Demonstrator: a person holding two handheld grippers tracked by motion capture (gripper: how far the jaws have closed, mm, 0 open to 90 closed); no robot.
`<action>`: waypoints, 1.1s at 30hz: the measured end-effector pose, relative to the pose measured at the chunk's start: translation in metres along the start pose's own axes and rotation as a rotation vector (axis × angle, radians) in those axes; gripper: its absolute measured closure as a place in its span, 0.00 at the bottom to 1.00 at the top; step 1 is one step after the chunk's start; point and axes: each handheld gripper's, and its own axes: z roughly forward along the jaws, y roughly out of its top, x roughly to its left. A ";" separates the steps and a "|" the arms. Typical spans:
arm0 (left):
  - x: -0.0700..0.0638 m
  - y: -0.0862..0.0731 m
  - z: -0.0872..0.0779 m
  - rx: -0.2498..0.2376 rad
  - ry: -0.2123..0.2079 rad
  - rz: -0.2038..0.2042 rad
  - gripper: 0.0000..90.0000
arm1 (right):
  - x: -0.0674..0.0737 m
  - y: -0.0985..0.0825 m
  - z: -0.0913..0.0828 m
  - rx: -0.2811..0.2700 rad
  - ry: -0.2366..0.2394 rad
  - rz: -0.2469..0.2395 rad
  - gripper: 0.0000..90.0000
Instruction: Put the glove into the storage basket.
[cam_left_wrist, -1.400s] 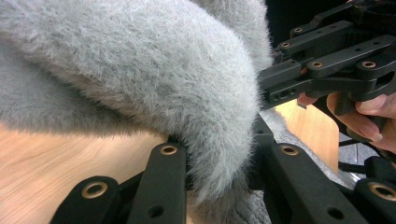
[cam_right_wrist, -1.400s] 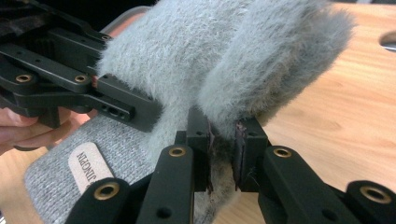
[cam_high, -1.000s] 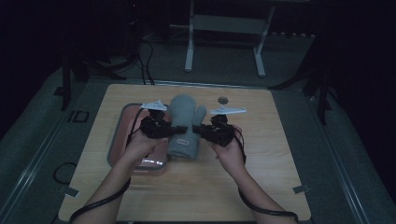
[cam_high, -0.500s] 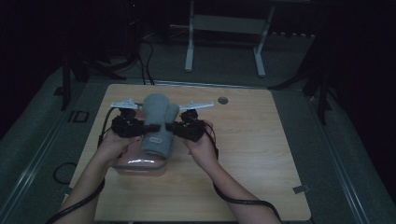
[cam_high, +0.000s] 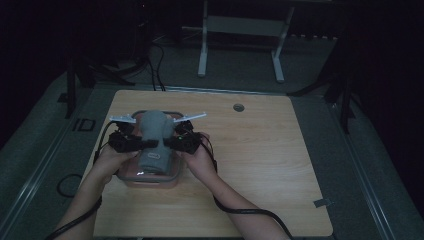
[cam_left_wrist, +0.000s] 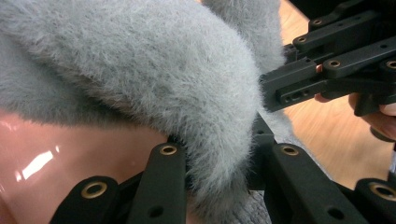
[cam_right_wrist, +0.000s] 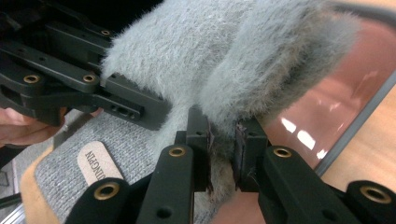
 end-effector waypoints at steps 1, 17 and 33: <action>0.002 -0.002 0.003 0.013 0.001 -0.008 0.84 | -0.002 -0.002 0.003 0.010 -0.001 0.007 0.88; 0.005 -0.006 0.031 0.175 0.087 -0.080 0.83 | -0.011 -0.014 0.031 0.131 -0.054 -0.006 0.83; -0.001 -0.003 0.035 0.201 0.225 -0.054 0.42 | -0.014 -0.001 -0.033 -0.019 0.038 -0.044 0.47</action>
